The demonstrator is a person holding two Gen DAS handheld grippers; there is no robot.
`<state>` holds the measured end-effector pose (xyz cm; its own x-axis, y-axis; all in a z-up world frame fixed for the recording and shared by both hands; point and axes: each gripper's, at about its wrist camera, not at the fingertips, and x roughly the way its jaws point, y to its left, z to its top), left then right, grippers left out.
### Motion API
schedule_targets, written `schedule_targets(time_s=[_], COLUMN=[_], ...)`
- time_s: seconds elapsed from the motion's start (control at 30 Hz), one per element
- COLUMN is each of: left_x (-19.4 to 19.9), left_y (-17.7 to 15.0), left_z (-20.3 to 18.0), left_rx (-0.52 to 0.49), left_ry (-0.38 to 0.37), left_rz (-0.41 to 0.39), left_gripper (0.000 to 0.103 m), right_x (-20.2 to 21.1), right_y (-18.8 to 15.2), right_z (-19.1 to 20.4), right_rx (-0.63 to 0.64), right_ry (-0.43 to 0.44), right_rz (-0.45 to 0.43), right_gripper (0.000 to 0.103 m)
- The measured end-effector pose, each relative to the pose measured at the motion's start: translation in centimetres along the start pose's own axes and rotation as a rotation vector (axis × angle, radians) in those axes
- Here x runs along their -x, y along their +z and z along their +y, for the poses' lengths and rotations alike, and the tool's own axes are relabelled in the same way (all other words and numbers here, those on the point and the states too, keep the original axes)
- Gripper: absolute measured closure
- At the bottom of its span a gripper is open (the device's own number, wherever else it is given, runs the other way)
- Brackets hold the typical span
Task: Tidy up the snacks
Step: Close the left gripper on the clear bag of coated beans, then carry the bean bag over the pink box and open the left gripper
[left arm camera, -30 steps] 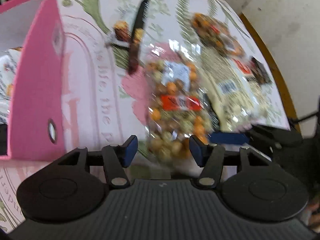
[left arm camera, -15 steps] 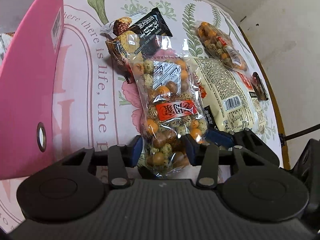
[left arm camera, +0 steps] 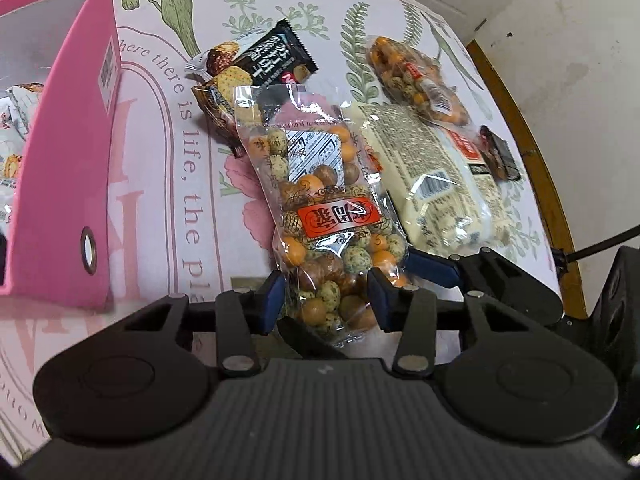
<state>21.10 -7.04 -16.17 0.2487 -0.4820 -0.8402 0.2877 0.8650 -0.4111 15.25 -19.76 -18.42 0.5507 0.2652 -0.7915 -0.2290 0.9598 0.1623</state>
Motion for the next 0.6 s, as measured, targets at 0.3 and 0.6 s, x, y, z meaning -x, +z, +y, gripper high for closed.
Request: schedule_targets(time_s=[0.3, 0.6], left_x=[3.6, 8.3], left_y=[-1.5, -3.1], left_z=[-1.4, -2.2], left_rx=[-0.056, -0.097], left_ry=[0.006, 0.01], left_rz=[0.01, -0.024], left_gripper=[0.06, 0.06], right_x=[2.9, 6.6], right_y=[0.2, 0.0], right_z=[1.8, 4.5], right_rx=[0.005, 0.096], right_ry=[0.011, -0.006], right_rz=[0.033, -0.032], right_gripper=[0.007, 0.007])
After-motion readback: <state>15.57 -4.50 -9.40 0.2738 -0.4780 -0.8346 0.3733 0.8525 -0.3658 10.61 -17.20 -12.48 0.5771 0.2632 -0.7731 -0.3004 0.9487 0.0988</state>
